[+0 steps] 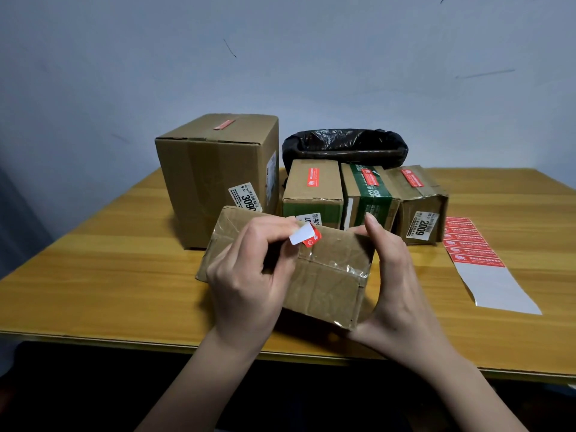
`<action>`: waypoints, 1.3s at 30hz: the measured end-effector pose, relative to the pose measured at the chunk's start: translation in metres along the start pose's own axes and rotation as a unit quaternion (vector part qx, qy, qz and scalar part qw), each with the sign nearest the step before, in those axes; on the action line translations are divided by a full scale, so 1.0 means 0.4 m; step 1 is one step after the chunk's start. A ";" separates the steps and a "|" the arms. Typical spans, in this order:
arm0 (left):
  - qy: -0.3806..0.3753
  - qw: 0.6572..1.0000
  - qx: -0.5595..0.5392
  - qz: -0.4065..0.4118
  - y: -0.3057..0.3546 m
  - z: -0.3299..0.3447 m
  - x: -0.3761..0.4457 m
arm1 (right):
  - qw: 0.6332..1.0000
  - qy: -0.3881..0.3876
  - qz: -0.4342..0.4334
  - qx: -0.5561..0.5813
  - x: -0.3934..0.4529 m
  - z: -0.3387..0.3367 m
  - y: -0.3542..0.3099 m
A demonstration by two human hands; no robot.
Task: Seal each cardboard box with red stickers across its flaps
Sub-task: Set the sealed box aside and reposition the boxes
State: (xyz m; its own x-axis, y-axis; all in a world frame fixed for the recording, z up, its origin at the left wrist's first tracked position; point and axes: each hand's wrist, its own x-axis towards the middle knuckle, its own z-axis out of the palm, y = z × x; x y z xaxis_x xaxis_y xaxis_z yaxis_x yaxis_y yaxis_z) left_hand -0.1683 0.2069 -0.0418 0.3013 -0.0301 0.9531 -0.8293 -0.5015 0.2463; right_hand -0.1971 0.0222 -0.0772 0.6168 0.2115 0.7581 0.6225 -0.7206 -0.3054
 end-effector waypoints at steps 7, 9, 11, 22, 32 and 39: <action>0.006 1.000 -0.014 0.009 -0.005 0.001 -0.002 | 1.000 -0.005 0.002 0.000 0.000 -0.003 -0.001; 0.006 1.000 -0.018 0.008 -0.006 0.001 -0.002 | 1.000 -0.006 0.002 -0.001 0.000 -0.003 0.001; 0.005 1.000 -0.019 0.006 -0.005 0.002 0.000 | 1.000 -0.008 0.002 0.001 0.001 -0.003 0.001; 0.003 0.998 -0.043 -0.036 -0.001 0.005 0.010 | 1.000 -0.007 0.013 0.022 0.010 -0.009 -0.002; -0.016 0.998 -0.039 -0.055 -0.003 0.010 0.014 | 0.999 -0.005 0.029 0.036 0.009 -0.011 0.006; -0.027 0.998 -0.027 -0.054 -0.001 0.009 0.014 | 0.998 -0.010 0.039 0.043 0.010 -0.014 0.005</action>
State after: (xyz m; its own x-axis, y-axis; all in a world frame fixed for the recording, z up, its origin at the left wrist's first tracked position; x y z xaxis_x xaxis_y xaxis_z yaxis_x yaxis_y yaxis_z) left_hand -0.1646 0.2041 -0.0373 0.4136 -0.0266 0.9101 -0.8148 -0.4568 0.3569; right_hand -0.1963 0.0180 -0.0717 0.6739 0.1719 0.7185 0.6108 -0.6767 -0.4110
